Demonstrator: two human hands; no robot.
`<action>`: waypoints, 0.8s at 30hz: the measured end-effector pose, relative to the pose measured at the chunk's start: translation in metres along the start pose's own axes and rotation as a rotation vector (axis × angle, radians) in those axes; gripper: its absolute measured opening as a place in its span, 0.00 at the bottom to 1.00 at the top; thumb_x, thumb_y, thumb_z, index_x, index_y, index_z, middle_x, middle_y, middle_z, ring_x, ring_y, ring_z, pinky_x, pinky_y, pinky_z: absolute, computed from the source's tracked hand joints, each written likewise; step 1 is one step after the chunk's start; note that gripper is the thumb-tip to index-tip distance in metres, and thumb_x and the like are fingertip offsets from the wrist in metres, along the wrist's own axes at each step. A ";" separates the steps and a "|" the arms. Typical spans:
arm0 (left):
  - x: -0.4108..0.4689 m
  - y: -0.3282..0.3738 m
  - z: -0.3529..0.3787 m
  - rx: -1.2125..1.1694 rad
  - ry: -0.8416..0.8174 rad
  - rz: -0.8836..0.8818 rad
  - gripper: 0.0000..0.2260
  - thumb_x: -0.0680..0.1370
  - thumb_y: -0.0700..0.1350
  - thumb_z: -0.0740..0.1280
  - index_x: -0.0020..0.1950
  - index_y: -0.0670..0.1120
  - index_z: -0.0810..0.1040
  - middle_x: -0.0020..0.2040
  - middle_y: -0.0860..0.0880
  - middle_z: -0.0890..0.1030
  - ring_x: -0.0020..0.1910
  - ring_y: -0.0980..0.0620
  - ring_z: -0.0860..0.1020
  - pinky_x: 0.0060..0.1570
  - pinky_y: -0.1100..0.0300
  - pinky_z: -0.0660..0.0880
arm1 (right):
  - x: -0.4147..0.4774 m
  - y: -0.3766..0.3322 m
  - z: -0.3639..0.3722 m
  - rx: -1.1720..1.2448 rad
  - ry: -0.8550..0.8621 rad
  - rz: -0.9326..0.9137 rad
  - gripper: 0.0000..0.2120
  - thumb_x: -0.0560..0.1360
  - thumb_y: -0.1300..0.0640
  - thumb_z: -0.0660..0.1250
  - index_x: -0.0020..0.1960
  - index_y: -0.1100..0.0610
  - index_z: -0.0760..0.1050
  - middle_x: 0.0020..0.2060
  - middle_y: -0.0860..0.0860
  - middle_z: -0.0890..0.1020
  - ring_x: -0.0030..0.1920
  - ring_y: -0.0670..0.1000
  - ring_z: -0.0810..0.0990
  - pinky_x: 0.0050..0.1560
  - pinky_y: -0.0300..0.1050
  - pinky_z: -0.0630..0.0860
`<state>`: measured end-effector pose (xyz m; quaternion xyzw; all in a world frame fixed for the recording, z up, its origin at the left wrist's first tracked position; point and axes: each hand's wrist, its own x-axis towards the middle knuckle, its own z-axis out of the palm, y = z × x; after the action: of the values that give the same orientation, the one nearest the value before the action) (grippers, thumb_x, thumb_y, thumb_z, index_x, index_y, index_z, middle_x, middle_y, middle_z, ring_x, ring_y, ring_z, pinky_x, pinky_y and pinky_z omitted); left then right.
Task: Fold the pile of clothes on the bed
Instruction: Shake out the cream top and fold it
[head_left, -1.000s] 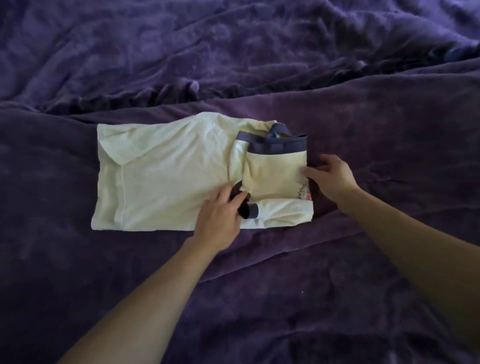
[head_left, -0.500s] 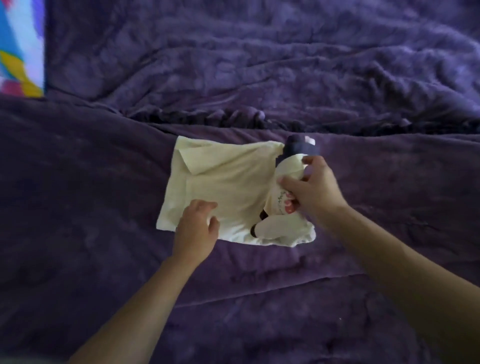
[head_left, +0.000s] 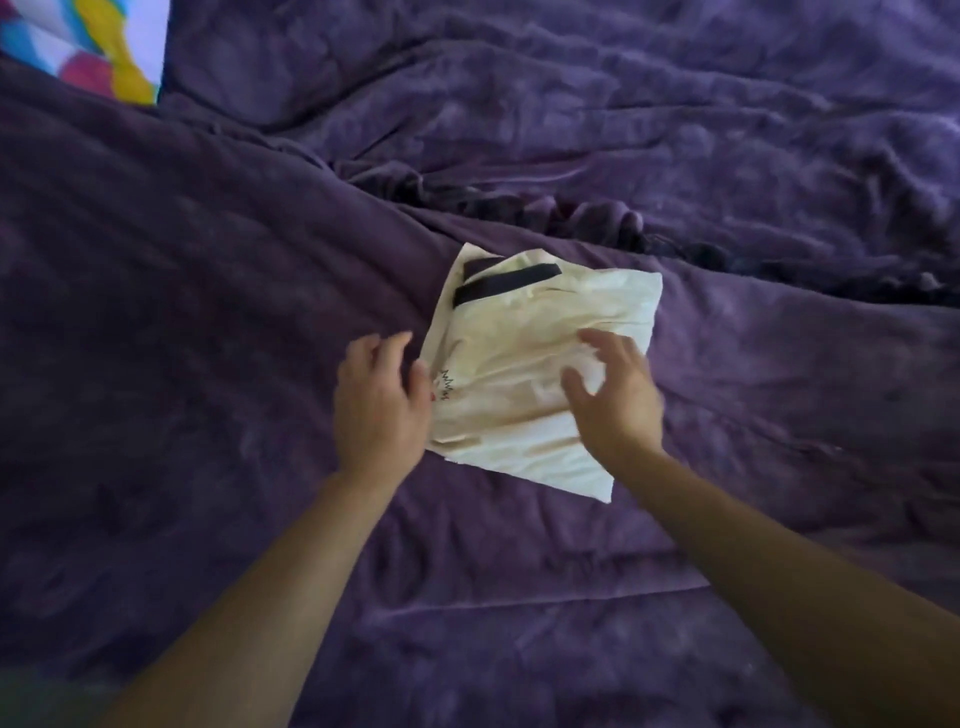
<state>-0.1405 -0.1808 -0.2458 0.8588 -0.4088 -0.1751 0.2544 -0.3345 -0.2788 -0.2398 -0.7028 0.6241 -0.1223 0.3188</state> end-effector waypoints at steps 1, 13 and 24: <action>0.005 0.009 0.010 0.042 -0.014 0.017 0.18 0.79 0.48 0.62 0.69 0.47 0.72 0.66 0.38 0.70 0.62 0.38 0.70 0.59 0.44 0.69 | 0.000 0.016 -0.005 -0.077 0.052 0.012 0.23 0.74 0.51 0.67 0.68 0.47 0.68 0.64 0.47 0.72 0.62 0.51 0.71 0.54 0.52 0.73; 0.016 0.016 0.076 0.282 -0.239 0.404 0.24 0.78 0.42 0.63 0.73 0.54 0.64 0.64 0.39 0.66 0.47 0.40 0.74 0.43 0.45 0.78 | 0.005 0.048 0.024 0.008 -0.023 0.149 0.29 0.77 0.40 0.60 0.74 0.35 0.50 0.62 0.53 0.73 0.57 0.62 0.76 0.55 0.53 0.71; -0.140 0.117 0.025 0.197 -0.467 0.483 0.23 0.70 0.33 0.69 0.65 0.41 0.76 0.64 0.36 0.74 0.45 0.36 0.81 0.33 0.49 0.77 | -0.162 0.104 -0.107 -0.156 -0.001 0.147 0.25 0.79 0.49 0.60 0.75 0.39 0.58 0.55 0.51 0.71 0.42 0.66 0.78 0.38 0.52 0.71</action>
<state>-0.3101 -0.1401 -0.1852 0.6946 -0.6622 -0.2612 0.1041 -0.5094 -0.1579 -0.1838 -0.6780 0.6812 -0.0493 0.2715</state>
